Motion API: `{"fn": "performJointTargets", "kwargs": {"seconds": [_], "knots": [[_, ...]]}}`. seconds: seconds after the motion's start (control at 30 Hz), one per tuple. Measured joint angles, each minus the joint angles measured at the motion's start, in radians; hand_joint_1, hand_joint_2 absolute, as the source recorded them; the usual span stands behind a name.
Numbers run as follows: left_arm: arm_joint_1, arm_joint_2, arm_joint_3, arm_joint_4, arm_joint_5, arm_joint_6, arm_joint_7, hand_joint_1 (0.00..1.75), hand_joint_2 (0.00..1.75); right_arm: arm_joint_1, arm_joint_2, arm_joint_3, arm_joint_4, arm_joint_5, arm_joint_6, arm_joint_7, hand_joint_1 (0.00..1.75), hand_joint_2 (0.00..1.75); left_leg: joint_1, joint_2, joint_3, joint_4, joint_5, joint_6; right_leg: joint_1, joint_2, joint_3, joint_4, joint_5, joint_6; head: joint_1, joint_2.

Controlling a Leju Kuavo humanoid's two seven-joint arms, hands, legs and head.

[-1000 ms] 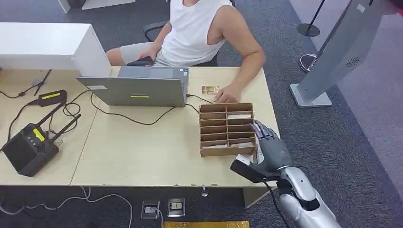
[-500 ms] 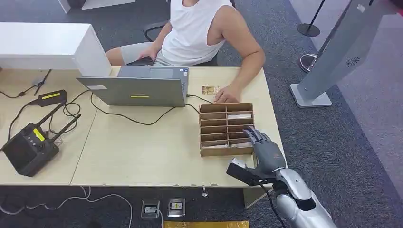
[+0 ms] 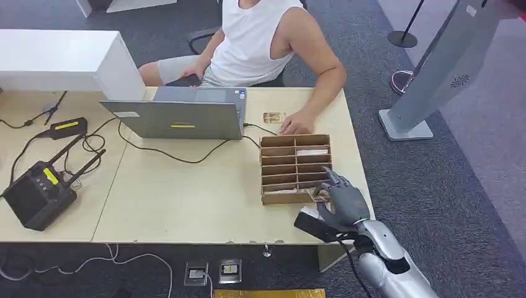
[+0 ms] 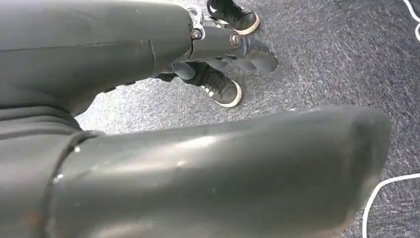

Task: Pass the card to the sensor for recognition and then transmit it.

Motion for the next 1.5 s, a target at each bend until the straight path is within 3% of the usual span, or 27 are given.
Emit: {"fn": "performJointTargets", "kwargs": {"seconds": [0.23,0.8,1.13,1.3,1.5], "knots": [[0.000,-0.005,0.000,0.000,0.000,0.003,0.000,0.00,0.00,-0.011,0.002,0.000,0.008,0.002,-0.032,0.005,1.68,1.75,0.000,0.000,0.000,0.000,0.000,0.000,0.000,0.000,0.000,0.000,0.000,0.000,0.000,0.000],[-0.003,-0.013,0.000,0.000,-0.012,0.003,0.000,0.00,0.00,-0.056,0.004,-0.019,0.024,0.006,-0.091,-0.007,1.75,1.75,0.000,0.000,0.000,0.000,0.000,0.000,0.000,0.001,0.000,0.000,0.000,0.000,0.000,0.000],[-0.023,-0.020,0.000,0.000,-0.025,0.002,0.000,0.00,0.00,-0.309,-0.004,-0.124,0.005,-0.036,-0.130,-0.095,1.75,1.75,0.000,0.002,0.001,0.000,0.001,0.001,0.000,0.002,0.000,0.000,0.002,0.000,0.000,0.000],[-0.034,-0.024,0.000,0.000,-0.028,0.000,0.003,0.00,0.00,-0.419,0.002,-0.135,0.021,-0.042,-0.152,-0.127,1.75,1.75,0.000,0.002,0.000,0.000,0.001,0.001,0.000,0.002,0.000,0.000,0.002,0.000,0.000,0.000],[-0.046,-0.024,0.000,0.000,-0.032,-0.014,0.004,0.00,0.00,-0.520,0.030,-0.128,0.138,-0.062,-0.194,-0.166,1.75,1.75,0.000,0.001,0.000,0.000,0.001,0.001,0.000,0.001,0.000,0.001,0.002,0.000,0.000,0.000]]}}
